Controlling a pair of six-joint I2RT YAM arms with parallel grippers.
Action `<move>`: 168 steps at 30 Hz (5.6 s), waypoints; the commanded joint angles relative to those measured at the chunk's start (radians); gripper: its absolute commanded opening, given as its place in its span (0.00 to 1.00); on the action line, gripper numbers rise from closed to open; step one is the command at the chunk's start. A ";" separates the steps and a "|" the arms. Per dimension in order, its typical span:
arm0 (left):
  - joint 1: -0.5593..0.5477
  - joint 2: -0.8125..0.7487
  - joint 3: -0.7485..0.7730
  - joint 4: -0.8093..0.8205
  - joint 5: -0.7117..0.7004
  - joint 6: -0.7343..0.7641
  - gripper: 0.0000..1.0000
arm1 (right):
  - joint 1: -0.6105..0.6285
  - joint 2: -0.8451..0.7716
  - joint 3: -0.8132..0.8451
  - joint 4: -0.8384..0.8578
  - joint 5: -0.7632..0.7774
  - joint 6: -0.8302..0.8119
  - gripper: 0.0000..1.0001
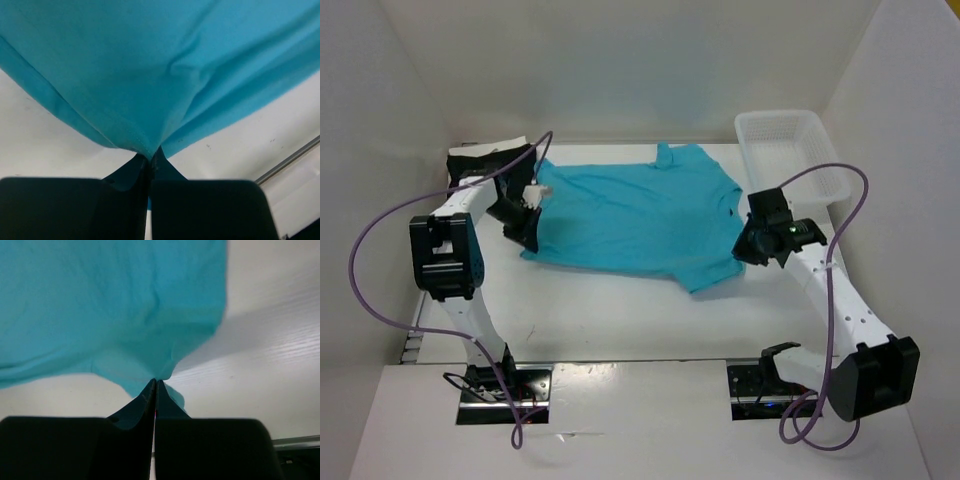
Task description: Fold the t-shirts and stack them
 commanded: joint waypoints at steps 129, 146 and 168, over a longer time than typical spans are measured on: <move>0.017 0.180 -0.015 0.252 -0.132 -0.203 0.51 | -0.196 0.509 -0.172 0.322 -0.086 0.082 0.66; 0.038 -0.198 -0.316 0.097 -0.378 -0.053 0.00 | -0.167 0.328 -0.056 -0.053 -0.011 0.124 0.00; 0.122 -0.364 -0.524 -0.003 -0.596 0.007 0.51 | 0.187 0.362 0.004 -0.391 -0.002 0.151 0.71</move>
